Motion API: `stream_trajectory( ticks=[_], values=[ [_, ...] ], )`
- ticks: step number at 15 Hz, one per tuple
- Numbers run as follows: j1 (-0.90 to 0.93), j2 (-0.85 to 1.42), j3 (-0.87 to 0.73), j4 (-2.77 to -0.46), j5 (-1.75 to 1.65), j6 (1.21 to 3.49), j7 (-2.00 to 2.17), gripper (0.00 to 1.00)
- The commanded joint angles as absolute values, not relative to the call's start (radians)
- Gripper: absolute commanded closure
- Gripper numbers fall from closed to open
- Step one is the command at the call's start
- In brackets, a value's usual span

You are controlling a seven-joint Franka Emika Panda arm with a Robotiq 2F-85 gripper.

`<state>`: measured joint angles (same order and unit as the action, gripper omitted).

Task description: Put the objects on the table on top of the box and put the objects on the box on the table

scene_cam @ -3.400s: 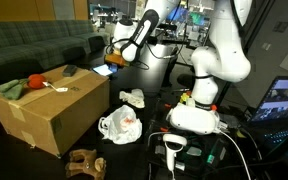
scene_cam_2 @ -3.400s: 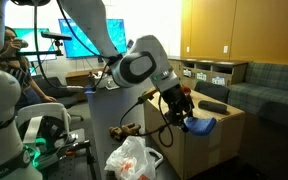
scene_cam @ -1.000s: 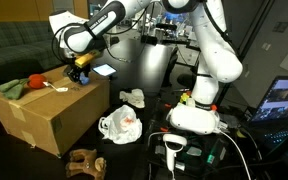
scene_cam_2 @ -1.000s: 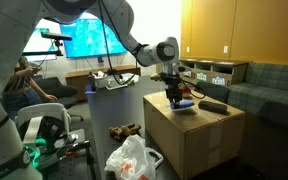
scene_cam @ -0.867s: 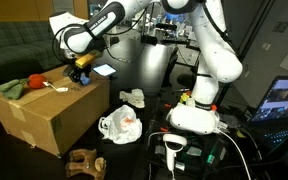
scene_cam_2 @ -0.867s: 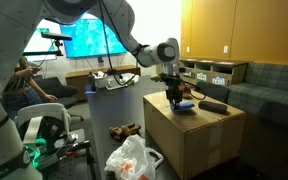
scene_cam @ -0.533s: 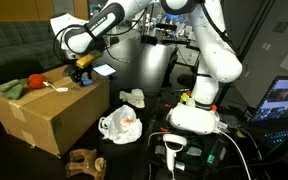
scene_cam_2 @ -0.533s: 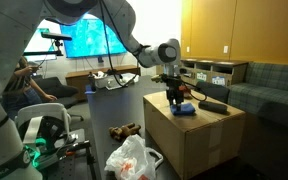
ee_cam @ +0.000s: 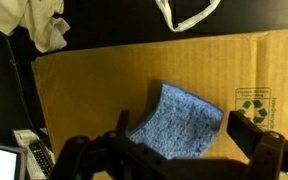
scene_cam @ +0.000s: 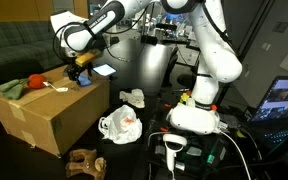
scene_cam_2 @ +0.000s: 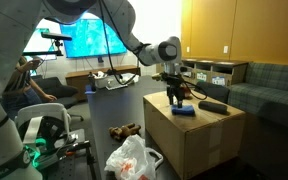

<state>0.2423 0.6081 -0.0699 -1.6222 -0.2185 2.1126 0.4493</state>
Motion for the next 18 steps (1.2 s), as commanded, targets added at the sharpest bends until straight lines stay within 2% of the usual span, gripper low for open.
stream_trajectory(
  ticks=[1,7,18],
  values=[
    [0.201,0.557,-0.038,-1.621,-0.147,2.137,0.419,0.00],
    [0.135,0.556,-0.009,-1.510,0.010,2.120,0.386,0.00],
    [0.073,0.780,-0.031,-1.110,0.122,2.007,0.472,0.00]
  ],
)
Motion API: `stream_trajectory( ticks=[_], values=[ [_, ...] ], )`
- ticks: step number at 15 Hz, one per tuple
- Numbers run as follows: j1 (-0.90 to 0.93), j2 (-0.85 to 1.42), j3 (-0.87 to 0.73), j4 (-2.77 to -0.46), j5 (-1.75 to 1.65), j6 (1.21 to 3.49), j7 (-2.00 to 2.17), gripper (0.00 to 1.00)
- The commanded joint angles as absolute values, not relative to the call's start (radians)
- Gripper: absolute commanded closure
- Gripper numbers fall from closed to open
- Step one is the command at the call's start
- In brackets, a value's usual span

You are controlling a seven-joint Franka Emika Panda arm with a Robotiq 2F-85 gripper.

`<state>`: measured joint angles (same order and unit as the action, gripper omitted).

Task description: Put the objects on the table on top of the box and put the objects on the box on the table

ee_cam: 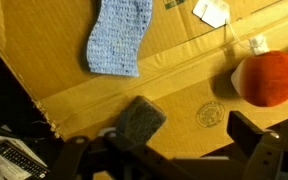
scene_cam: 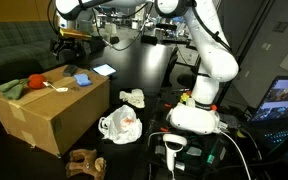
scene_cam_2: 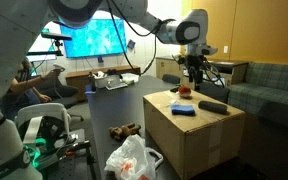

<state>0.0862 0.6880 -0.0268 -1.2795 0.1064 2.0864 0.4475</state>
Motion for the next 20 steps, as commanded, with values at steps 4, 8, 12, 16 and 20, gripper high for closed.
stream_trajectory(
  ticks=[4,8,12,16,20],
  values=[
    [0.049,0.869,-0.034,-0.978,0.125,1.919,0.487,0.00],
    [0.031,0.967,-0.032,-0.857,0.126,1.860,0.496,0.00],
    [0.017,1.046,-0.027,-0.773,0.130,1.883,0.493,0.00],
    [0.010,1.111,-0.024,-0.702,0.134,1.903,0.515,0.00],
    [-0.001,1.165,-0.021,-0.641,0.136,1.907,0.530,0.00]
  ],
)
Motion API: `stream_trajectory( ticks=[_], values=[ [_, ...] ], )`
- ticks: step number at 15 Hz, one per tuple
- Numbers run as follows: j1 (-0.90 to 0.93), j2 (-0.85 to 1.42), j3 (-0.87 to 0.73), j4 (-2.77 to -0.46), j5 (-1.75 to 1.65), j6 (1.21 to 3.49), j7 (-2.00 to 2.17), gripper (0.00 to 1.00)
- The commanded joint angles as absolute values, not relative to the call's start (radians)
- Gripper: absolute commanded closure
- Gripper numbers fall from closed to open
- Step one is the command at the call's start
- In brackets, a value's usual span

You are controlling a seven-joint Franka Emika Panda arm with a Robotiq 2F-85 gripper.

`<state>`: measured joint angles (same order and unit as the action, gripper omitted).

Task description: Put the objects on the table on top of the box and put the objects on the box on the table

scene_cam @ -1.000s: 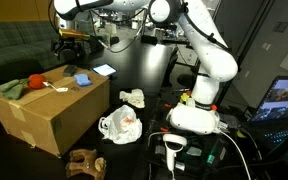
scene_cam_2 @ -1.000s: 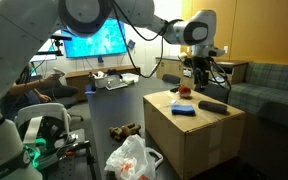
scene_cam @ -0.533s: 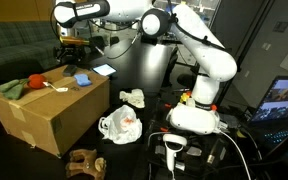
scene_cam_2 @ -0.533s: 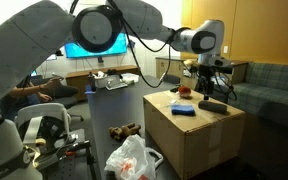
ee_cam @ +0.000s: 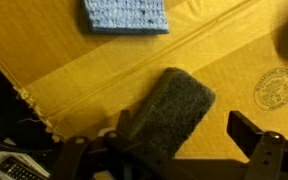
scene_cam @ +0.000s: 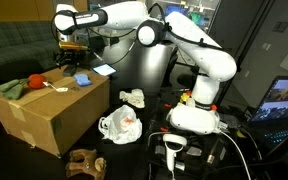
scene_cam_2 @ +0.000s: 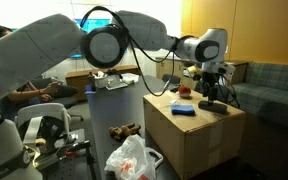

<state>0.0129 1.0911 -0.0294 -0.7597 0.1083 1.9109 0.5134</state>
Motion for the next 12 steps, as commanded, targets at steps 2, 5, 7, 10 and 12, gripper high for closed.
stream_trajectory(
  ticks=[2,5,7,10,12],
  values=[
    [0.000,1.191,-0.026,-0.608,0.129,1.901,0.545,0.00],
    [0.002,1.223,-0.031,-0.566,0.120,1.890,0.565,0.00],
    [0.004,1.234,-0.032,-0.554,0.109,1.888,0.580,0.00],
    [0.008,1.244,-0.041,-0.541,0.099,1.875,0.599,0.00],
    [0.009,1.244,-0.048,-0.541,0.092,1.868,0.610,0.17]
  ],
)
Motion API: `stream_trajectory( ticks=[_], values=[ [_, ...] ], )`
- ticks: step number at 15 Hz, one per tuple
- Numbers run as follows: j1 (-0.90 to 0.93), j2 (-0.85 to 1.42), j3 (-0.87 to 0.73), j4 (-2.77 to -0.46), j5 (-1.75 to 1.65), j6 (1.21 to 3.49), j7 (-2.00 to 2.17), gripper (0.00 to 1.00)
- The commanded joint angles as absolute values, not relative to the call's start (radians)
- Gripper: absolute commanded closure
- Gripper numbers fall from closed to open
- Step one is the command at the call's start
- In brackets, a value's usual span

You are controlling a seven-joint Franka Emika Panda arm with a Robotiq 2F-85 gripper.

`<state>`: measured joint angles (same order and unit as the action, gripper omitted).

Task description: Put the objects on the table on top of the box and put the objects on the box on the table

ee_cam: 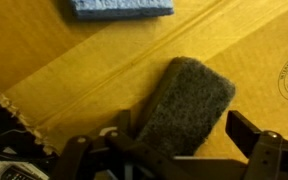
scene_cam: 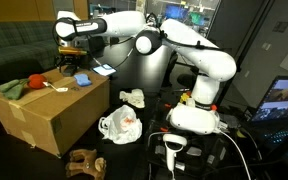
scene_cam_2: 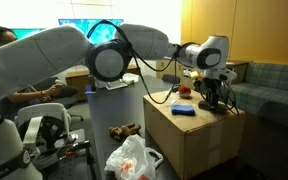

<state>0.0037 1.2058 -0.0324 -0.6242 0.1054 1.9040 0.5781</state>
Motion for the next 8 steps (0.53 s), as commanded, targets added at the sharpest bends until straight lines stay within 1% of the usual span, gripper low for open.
stream_trajectory(
  ticks=[1,2,3,4,6,7,8],
  values=[
    [0.009,1.243,-0.050,-0.542,0.087,1.863,0.614,0.28],
    [0.009,1.243,-0.054,-0.543,0.084,1.860,0.619,0.30],
    [0.008,1.242,-0.056,-0.544,0.083,1.856,0.622,0.37],
    [0.007,1.241,-0.059,-0.545,0.083,1.853,0.625,0.47],
    [0.010,1.236,-0.070,-0.548,0.079,1.841,0.632,0.62],
    [0.012,1.234,-0.075,-0.549,0.077,1.833,0.634,0.66],
    [0.016,1.229,-0.080,-0.553,0.073,1.824,0.636,0.66]
  ],
)
